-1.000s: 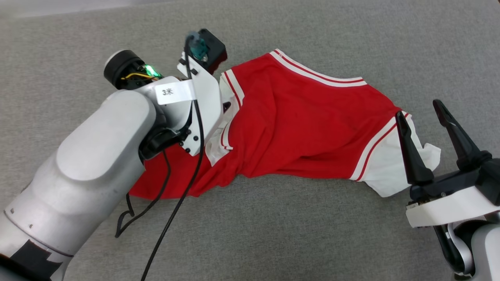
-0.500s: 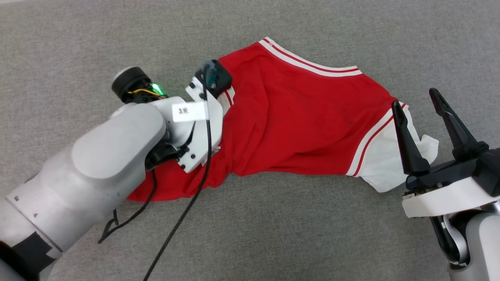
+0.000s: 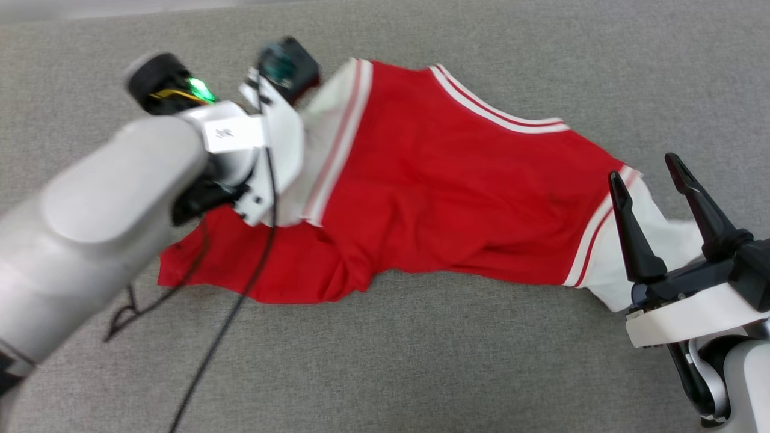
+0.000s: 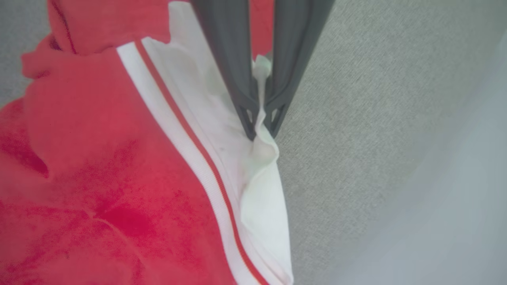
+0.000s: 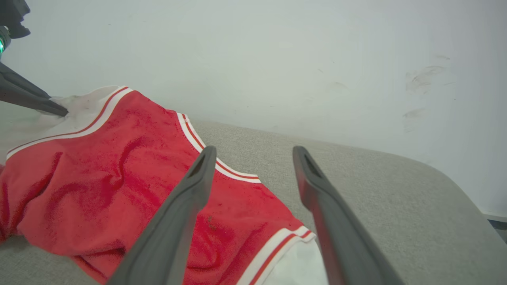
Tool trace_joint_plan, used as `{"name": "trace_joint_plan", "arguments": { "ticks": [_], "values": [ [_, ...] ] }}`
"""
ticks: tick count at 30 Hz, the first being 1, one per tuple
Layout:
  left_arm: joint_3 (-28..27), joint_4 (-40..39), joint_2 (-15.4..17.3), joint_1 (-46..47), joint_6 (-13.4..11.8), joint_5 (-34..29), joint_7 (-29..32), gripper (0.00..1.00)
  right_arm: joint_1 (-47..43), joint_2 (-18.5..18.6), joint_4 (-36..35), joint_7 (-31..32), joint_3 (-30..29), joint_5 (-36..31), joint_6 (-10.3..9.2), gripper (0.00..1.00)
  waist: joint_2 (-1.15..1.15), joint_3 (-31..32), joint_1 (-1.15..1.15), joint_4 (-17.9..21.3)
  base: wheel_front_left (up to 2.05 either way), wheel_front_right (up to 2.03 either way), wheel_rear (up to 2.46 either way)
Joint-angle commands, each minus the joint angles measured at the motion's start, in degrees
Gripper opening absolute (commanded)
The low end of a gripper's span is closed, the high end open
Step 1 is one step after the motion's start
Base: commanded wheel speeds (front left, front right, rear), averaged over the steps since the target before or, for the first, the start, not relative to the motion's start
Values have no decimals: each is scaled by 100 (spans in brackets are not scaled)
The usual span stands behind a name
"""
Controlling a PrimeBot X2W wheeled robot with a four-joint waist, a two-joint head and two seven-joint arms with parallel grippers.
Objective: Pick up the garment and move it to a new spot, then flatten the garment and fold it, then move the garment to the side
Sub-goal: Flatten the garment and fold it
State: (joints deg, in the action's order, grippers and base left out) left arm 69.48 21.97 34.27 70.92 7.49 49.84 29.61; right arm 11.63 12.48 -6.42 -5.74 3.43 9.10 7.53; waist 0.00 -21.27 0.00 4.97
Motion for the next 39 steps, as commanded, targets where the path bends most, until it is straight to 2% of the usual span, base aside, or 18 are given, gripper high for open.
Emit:
{"name": "trace_joint_plan", "arguments": {
  "ticks": [1, 4, 10, 17, 23, 24, 25, 26, 27, 30, 35, 39],
  "values": [
    [-52, 24, 166, 137, -19, -29, 30, 0, -36, 33, -29, 13, 17, 56, -9, 100, 0, 11, 0, -37, 0, 0, 0],
    [-55, 158, 435, 233, -46, -132, 96, 0, -13, 44, -48, 19, 53, 79, -9, 100, 0, -57, 0, -28, 0, 0, 0],
    [-79, 670, 692, 201, -137, -157, 88, 0, 126, 54, -22, -4, 128, 95, -9, 100, 0, -248, 0, 109, 0, 0, 0],
    [-29, 1554, 772, -16, -258, -329, -315, 0, 233, 64, 39, -58, 84, 79, -9, 100, 0, -472, 0, 285, 0, 0, 0],
    [-44, 2210, 583, -371, -213, -144, -642, 0, 241, 74, 57, -47, 53, 53, -9, 100, 0, -457, 0, 275, 0, 0, 0],
    [-45, 2275, 533, -407, -206, -145, -742, 5, 239, 78, 53, -36, 52, 46, -9, 100, 0, -440, 0, 253, 0, 0, 0],
    [-19, 2329, 505, -415, -198, -207, -858, 93, 235, 85, 52, -23, 49, 48, -9, 100, 0, -413, 0, 228, 0, 0, 0],
    [-33, 2388, 462, -408, -215, -223, -1020, 93, 228, 99, 45, -7, 39, 49, -9, 100, 0, -384, 0, 196, 0, 0, 0],
    [-78, 2430, 405, -403, -237, -214, -1190, 100, 220, 111, 38, 1, 25, 50, -9, 100, 0, -351, 0, 162, 0, 0, 0],
    [-161, 2496, 283, -323, -314, -316, -1731, 100, 171, 144, 24, 46, -24, 67, -9, 100, 0, -210, 0, 54, 0, 0, 0],
    [-443, 2369, 209, -304, -675, -374, -2888, 100, 55, 187, 8, 110, -219, 126, -9, 100, 0, 76, 0, -152, 0, 0, 0],
    [-518, 2146, 288, -524, -884, -413, -3396, 100, -65, 190, -65, 175, -396, 156, -9, 100, 0, 267, 0, -321, 0, 0, 0]
  ]
}}
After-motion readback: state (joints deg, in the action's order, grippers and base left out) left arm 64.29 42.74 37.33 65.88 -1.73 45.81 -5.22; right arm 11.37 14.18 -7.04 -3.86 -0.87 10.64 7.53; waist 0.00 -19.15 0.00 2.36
